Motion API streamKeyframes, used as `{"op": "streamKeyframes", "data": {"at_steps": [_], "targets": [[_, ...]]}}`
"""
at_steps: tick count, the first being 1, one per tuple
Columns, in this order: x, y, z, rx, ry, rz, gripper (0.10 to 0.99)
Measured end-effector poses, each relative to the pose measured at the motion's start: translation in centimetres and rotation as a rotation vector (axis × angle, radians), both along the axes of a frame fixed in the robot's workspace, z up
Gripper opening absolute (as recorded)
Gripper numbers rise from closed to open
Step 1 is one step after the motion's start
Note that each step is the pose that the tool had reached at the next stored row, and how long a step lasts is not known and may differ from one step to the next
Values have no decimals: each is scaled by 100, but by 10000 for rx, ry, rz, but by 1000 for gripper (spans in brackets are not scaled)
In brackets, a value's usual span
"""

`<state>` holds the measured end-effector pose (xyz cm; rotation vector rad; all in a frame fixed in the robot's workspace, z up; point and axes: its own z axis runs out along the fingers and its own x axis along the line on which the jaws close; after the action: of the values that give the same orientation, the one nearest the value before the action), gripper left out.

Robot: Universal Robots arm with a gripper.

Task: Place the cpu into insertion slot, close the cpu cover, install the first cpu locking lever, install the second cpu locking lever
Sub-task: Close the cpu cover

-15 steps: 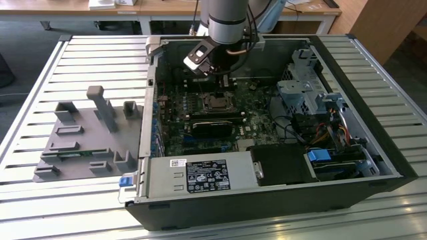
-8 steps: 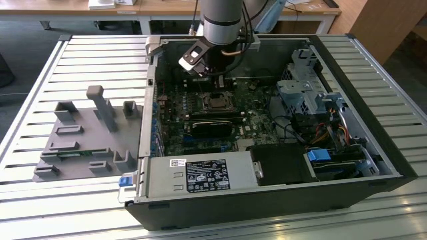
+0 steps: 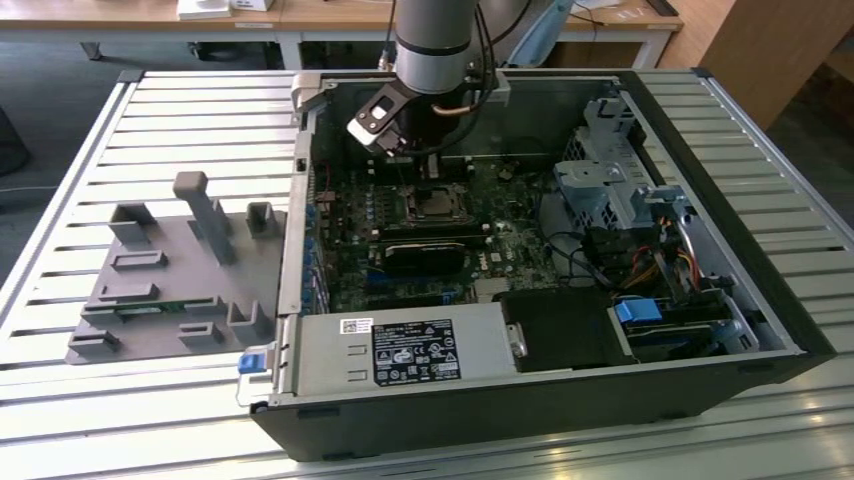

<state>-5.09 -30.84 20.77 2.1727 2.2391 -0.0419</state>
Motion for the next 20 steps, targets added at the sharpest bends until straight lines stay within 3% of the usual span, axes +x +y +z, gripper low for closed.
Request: {"op": "streamKeyframes", "data": {"at_steps": [15, 20], "targets": [[1, 3, -99, -11, 8, 0, 106], [30, 19, -101, -10, 7, 0, 106]]}}
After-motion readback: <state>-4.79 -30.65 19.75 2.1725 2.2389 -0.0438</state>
